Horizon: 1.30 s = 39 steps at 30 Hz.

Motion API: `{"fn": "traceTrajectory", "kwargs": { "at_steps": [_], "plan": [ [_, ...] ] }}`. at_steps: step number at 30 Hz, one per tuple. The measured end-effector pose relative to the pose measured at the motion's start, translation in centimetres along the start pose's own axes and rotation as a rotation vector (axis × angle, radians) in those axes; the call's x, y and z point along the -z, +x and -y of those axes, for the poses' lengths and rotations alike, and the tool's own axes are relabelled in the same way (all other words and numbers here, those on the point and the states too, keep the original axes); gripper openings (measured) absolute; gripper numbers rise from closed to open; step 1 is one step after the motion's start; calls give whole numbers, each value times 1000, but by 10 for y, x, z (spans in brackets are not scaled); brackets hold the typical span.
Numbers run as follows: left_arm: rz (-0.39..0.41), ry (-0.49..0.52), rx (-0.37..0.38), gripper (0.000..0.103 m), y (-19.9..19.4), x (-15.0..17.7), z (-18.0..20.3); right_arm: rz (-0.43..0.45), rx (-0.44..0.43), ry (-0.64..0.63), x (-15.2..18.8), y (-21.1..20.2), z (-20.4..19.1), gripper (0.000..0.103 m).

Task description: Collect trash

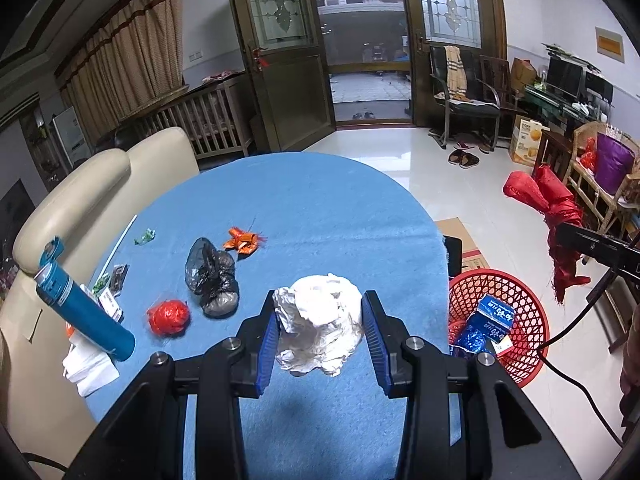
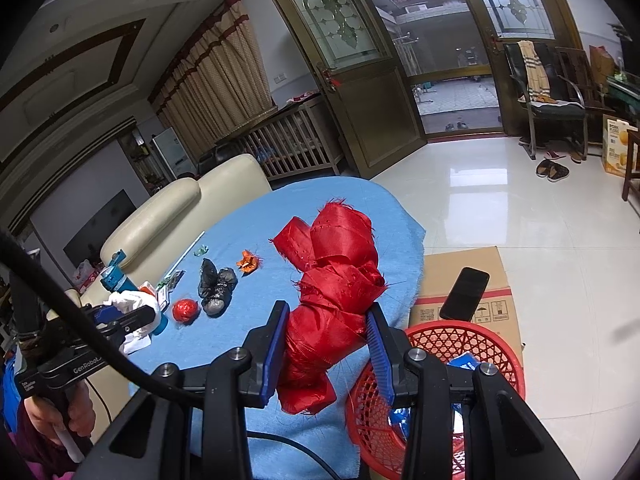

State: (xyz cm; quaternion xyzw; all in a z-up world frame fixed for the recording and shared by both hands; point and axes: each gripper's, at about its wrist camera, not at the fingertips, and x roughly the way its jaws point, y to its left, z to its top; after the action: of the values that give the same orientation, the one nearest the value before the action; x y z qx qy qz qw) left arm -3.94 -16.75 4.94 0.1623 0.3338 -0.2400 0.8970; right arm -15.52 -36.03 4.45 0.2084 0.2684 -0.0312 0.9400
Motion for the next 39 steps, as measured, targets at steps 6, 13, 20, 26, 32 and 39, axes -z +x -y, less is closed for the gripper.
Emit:
{"fn": "traceTrajectory", "kwargs": {
  "at_steps": [6, 13, 20, 26, 32, 39],
  "plan": [
    [8, 31, 24, 42, 1, -8, 14, 0, 6, 14, -1, -7, 9, 41],
    [33, 58, 86, 42, 1, -22, 30, 1, 25, 12, -3, -13, 17, 41],
    [45, 70, 175, 42, 3, -32, 47, 3, 38, 21, -5, -17, 30, 41],
    [49, 77, 247, 42, 5, -38, 58, -5, 43, 38, -5, -20, 40, 41],
    [30, 86, 288, 42, 13, -40, 72, -23, 50, 62, -4, -21, 54, 41],
    [-2, 140, 335, 42, 23, -40, 101, -39, 61, 115, -1, -23, 77, 41]
  ]
}}
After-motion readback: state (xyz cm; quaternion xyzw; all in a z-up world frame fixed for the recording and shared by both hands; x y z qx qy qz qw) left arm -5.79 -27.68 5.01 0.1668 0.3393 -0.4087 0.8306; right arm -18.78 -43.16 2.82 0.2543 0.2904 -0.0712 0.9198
